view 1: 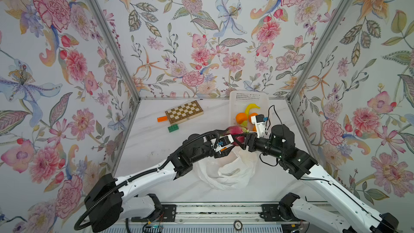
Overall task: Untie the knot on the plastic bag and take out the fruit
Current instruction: 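Close the right gripper on the dragon fruit held by the left, then carry the dragon fruit with the right gripper to the basket while the left withdraws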
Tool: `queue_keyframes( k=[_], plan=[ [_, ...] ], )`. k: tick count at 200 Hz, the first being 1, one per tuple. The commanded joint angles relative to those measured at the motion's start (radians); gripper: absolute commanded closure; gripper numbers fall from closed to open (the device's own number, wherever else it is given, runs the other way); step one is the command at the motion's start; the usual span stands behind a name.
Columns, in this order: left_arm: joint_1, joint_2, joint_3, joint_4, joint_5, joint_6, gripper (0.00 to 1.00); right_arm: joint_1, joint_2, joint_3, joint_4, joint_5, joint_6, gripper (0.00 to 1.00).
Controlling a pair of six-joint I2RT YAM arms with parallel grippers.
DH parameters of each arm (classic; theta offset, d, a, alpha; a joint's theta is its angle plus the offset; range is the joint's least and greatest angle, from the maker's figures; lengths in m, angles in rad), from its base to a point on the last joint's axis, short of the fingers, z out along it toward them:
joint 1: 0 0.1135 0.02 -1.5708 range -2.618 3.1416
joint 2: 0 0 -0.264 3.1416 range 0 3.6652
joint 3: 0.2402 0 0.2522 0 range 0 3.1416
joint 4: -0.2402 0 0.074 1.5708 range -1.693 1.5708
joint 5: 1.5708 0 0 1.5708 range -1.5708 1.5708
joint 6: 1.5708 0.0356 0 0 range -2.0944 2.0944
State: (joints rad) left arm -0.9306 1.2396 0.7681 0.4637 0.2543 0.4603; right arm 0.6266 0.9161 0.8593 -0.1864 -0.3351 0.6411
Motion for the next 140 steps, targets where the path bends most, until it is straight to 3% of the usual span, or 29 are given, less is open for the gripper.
queue_keyframes(
  k=[1,49,140],
  plan=[
    [-0.028,-0.043,0.037,0.019,0.029,-0.017,0.16,-0.015,-0.017,0.031,0.038,-0.014,-0.007,0.45],
    [-0.036,-0.135,0.023,-0.026,-0.001,-0.099,0.01,-0.138,0.002,0.095,0.031,-0.035,-0.018,0.48],
    [-0.078,-0.257,0.072,-0.272,-0.087,-0.367,0.01,-0.397,0.293,0.231,0.116,-0.137,-0.036,0.47]
  ],
)
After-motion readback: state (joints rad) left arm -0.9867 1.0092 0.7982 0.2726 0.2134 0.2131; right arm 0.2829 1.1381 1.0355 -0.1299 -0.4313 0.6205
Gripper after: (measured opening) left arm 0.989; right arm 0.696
